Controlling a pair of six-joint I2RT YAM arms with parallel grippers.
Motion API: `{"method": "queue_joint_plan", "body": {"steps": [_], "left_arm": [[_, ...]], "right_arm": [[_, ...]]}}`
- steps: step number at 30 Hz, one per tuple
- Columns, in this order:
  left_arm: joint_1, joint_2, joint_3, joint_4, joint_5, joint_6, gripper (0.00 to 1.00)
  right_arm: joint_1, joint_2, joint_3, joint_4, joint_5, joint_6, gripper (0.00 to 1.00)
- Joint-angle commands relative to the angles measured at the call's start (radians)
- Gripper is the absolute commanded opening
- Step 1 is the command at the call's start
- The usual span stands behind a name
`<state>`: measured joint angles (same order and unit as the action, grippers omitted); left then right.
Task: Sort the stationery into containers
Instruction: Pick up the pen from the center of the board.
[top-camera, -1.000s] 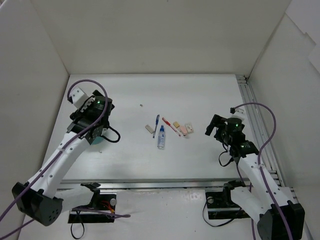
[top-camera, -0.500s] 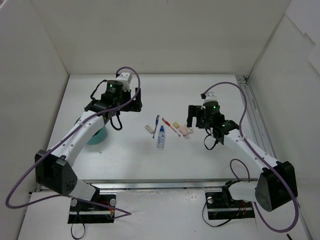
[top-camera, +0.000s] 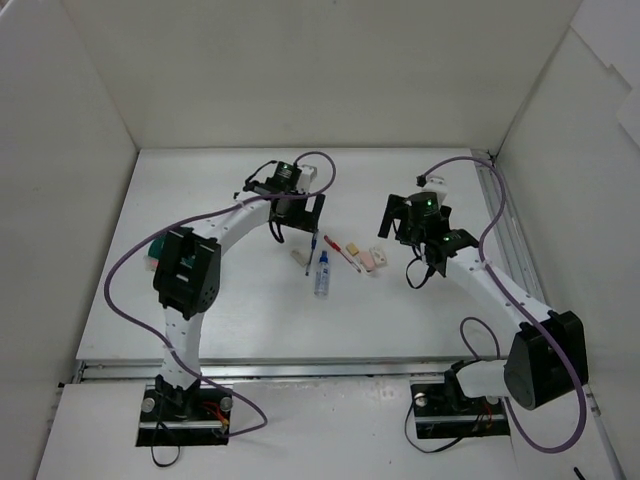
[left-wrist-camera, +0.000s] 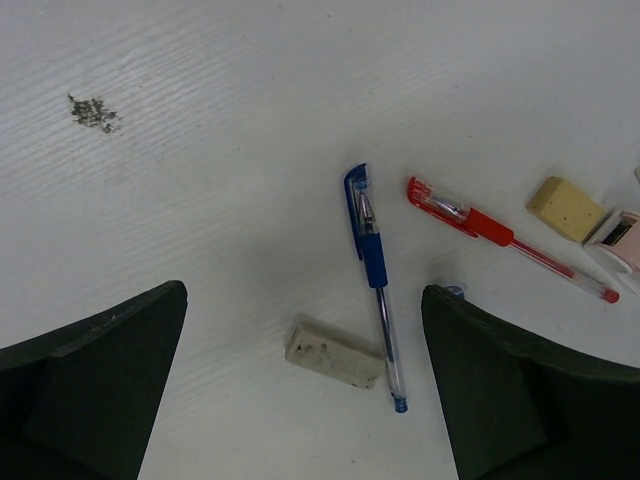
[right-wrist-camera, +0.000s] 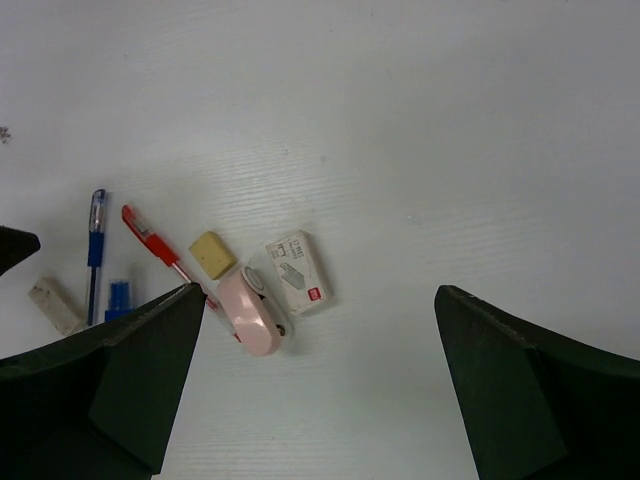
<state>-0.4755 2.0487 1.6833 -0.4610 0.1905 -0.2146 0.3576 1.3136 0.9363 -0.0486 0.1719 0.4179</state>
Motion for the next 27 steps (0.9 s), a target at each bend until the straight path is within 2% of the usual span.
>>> {"method": "queue_joint_plan", "body": {"steps": [1,4,5,11,19,27], "left_arm": [[-0.044,-0.012,0.098,-0.030,-0.090,0.038,1.00],[-0.072,0.049,0.137,-0.071,-0.230,0.027,0.99],[-0.081,0.070,0.176,-0.094,-0.284,0.027,0.96],[-0.115,0.131,0.199,-0.140,-0.347,0.034,0.87],[-0.115,0.166,0.196,-0.140,-0.298,0.008,0.71],[-0.115,0.154,0.161,-0.104,-0.209,-0.022,0.70]], "right_arm": [[-0.038,0.015,0.036,-0.026,0.066,0.088,0.98],[-0.048,0.015,0.030,-0.042,0.090,0.105,0.98],[-0.055,0.013,0.029,-0.049,0.097,0.102,0.98],[-0.065,0.015,0.013,-0.073,0.127,0.101,0.98],[-0.071,0.009,-0.007,-0.083,0.150,0.096,0.98],[-0.078,0.004,-0.021,-0.088,0.167,0.093,0.98]]}}
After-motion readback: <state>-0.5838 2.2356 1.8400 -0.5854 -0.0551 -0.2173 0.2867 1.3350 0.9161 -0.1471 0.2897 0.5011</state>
